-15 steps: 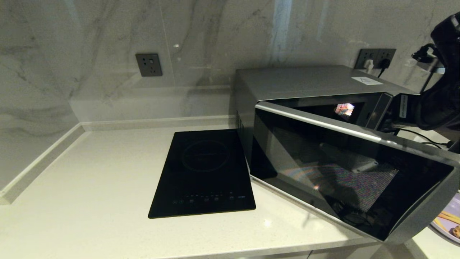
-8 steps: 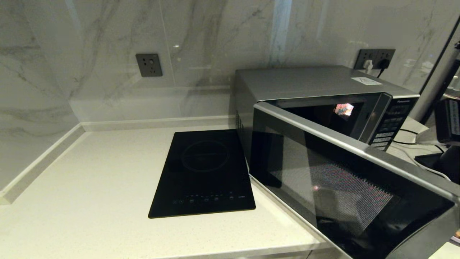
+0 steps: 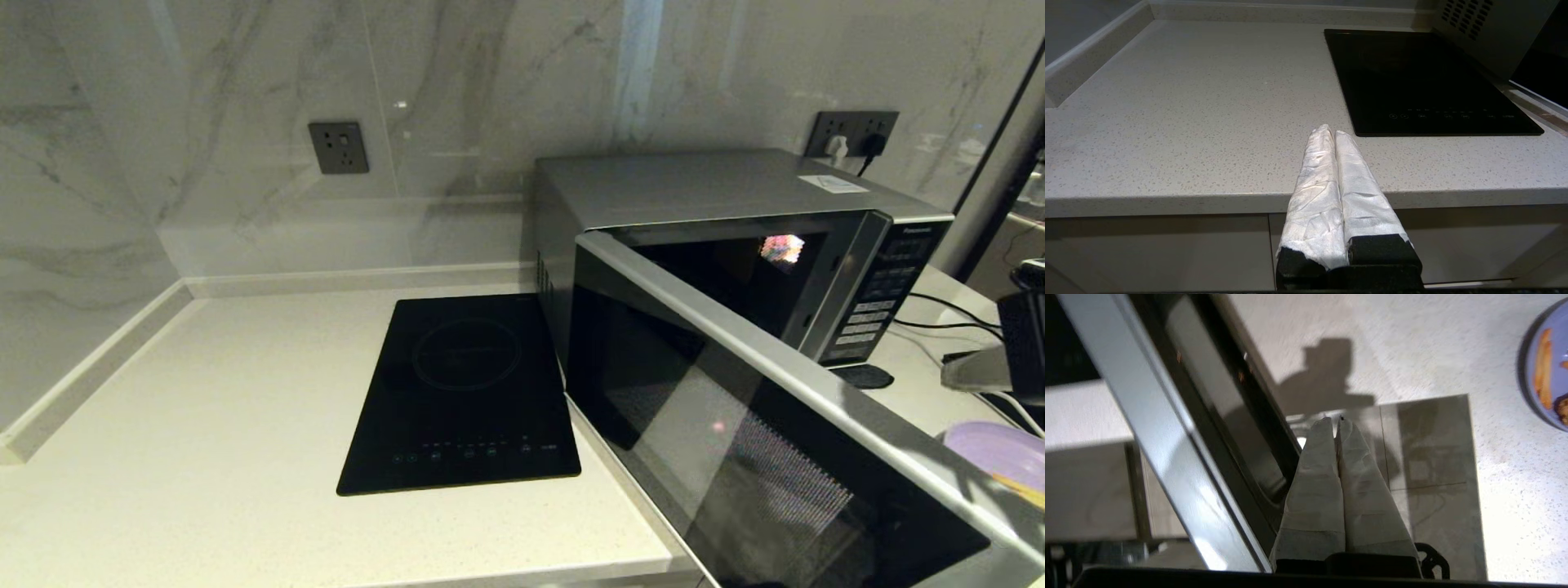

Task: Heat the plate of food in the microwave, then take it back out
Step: Open the microwave oven

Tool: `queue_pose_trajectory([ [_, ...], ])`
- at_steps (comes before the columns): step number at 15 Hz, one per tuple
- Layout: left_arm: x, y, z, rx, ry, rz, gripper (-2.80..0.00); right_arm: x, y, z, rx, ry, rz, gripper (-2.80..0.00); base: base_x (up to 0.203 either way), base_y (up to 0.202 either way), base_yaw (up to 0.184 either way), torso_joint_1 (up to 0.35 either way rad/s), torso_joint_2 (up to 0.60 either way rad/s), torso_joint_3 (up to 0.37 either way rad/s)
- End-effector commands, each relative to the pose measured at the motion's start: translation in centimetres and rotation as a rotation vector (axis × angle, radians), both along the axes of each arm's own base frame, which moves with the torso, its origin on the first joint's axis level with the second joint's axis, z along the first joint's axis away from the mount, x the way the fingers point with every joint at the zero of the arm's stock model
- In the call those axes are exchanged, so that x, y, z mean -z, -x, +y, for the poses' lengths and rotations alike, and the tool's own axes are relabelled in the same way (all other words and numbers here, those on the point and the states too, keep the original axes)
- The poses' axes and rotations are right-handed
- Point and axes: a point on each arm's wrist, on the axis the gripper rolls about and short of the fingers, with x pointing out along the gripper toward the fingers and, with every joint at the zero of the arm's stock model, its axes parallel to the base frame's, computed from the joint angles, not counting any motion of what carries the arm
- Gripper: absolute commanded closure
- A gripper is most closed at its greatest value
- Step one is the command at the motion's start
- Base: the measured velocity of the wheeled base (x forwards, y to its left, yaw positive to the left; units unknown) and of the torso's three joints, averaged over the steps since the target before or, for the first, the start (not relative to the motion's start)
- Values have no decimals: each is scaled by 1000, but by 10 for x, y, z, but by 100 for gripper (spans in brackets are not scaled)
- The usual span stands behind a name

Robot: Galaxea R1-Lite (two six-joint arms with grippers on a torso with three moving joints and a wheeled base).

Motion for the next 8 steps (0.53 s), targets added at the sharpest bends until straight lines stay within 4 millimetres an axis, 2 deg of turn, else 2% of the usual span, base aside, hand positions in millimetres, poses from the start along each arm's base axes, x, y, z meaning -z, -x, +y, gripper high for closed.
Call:
queue_pose_trajectory([
  [1,0,0,0,-1,1,1,0,7,15,14,-104,8,28,0,0,0,0,0,0,0],
  [6,0,0,0,-1,1,1,0,19,29,55,-232,-16,90,0,0,0,0,0,0,0],
  [8,0,0,0,-1,1,1,0,21,33,63,-259,-21,96,0,0,0,0,0,0,0],
])
